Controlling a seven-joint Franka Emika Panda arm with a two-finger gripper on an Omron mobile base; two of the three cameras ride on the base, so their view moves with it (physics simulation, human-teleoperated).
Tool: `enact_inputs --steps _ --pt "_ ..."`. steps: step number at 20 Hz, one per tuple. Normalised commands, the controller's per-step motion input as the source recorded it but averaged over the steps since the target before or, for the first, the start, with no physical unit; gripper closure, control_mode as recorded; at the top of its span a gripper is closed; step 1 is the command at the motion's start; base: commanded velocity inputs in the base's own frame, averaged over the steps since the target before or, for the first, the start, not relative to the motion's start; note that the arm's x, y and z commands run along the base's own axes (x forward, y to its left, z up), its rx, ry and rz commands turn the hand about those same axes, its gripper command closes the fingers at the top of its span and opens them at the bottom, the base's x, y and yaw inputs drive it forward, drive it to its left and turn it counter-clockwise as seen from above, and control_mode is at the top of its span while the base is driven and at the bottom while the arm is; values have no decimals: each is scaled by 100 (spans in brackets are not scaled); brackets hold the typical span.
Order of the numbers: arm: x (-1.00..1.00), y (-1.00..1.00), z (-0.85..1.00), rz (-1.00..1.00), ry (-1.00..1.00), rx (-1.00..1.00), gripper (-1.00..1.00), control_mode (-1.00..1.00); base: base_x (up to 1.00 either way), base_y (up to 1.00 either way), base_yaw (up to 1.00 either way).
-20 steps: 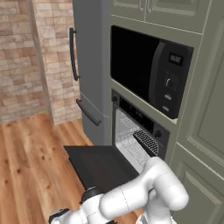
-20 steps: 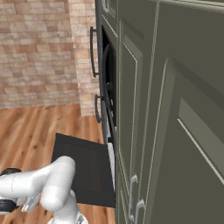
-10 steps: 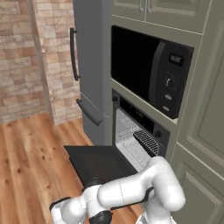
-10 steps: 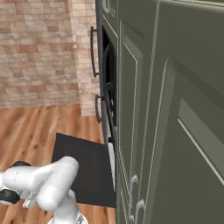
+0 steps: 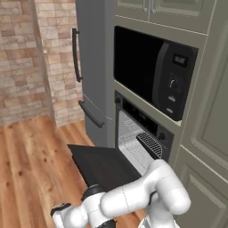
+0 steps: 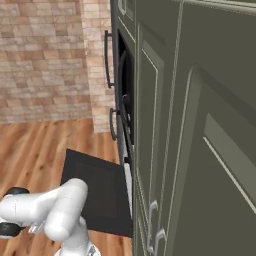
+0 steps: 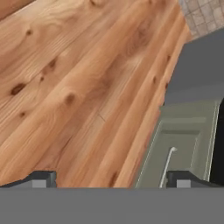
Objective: Take the baked cake out of the oven and place it on the plate for cooling. Then close the oven door.
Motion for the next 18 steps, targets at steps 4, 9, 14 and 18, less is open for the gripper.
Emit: enact_inputs --steps 4,9,14,18 --pt "1 36 0 -57 -33 -71 -100 -100 0 0 0" --pt "6 18 0 -64 -31 -75 -100 -100 0 0 0" --pt "7 12 0 -67 -30 -76 -100 -100 0 0 0" --pt "3 9 0 -66 -33 -76 -100 -100 0 0 0"
